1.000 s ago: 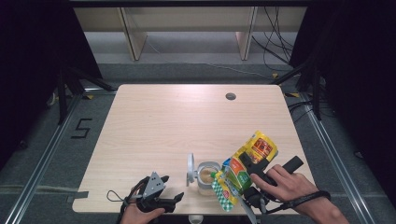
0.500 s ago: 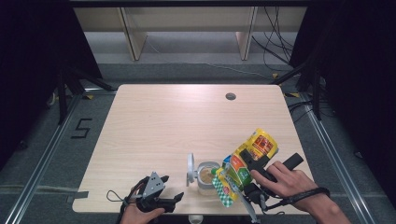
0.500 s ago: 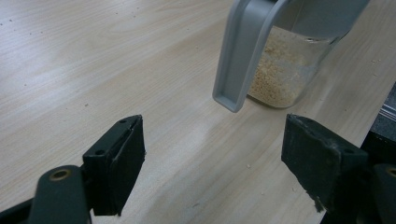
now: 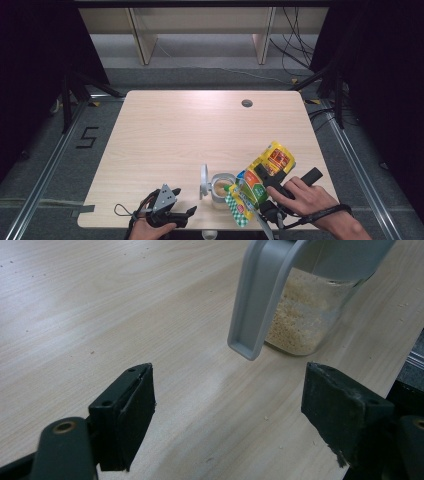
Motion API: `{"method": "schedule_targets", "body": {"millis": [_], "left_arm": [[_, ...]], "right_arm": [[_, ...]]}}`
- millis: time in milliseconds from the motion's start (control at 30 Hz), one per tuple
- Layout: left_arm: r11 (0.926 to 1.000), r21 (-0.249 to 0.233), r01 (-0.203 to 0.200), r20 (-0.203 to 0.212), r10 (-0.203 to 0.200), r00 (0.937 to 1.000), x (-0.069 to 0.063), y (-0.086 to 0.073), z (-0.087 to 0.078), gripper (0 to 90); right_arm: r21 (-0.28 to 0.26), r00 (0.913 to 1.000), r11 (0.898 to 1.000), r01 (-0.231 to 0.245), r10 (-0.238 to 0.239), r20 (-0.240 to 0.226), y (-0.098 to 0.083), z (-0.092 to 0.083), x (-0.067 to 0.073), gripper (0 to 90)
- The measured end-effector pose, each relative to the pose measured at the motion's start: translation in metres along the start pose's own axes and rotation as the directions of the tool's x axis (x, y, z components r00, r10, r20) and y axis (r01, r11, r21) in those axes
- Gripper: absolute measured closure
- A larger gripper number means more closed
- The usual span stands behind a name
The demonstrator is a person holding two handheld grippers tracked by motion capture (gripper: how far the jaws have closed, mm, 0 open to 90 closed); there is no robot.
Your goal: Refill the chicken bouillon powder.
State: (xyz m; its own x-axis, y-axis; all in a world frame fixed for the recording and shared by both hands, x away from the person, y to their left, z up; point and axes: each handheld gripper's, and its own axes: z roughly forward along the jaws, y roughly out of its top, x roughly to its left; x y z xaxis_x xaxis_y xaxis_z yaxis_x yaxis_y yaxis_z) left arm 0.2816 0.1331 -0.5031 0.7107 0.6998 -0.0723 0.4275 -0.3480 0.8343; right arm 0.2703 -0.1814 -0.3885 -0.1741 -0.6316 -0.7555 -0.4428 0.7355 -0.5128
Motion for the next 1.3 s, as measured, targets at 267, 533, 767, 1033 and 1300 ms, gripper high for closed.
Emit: {"method": "schedule_targets", "body": {"millis": [267, 533, 767, 1033, 1300], "left_arm": [[1.0, -0.002, -0.004, 0.004, 0.004, 1.0, 0.001, 0.0, 0.0, 21.3], [0.9999, 0.008, -0.008, 0.003, 0.008, 1.0, 0.001, 0.0, 0.0, 21.3], [0.9999, 0.007, -0.007, 0.003, 0.007, 1.0, 0.001, 0.0, 0.0, 21.3], [0.9999, -0.005, 0.01, 0.007, -0.01, 0.9999, 0.0, 0.0, 0.001, 21.3], [0.9997, -0.019, 0.014, -0.005, -0.014, 0.9999, -0.001, -0.001, 0.002, 21.3]], "right_arm": [[0.013, 1.0, 1.0, -0.007, 0.007, -0.005, -0.005, 0.006, -0.004, 55.0], [0.039, 0.9989, 0.998, -0.045, 0.045, -0.013, -0.01, -0.002, 0.004, 55.1], [0.023, 0.9986, 0.998, -0.053, 0.053, 0.002, -0.007, -0.008, 0.006, 55.1], [0.009, 0.9991, 0.999, -0.042, 0.042, 0.001, -0.003, 0.0, 0.002, 55.1], [0.034, 0.9991, 0.999, -0.042, 0.042, 0.001, -0.01, -0.001, 0.0, 55.1]]}}
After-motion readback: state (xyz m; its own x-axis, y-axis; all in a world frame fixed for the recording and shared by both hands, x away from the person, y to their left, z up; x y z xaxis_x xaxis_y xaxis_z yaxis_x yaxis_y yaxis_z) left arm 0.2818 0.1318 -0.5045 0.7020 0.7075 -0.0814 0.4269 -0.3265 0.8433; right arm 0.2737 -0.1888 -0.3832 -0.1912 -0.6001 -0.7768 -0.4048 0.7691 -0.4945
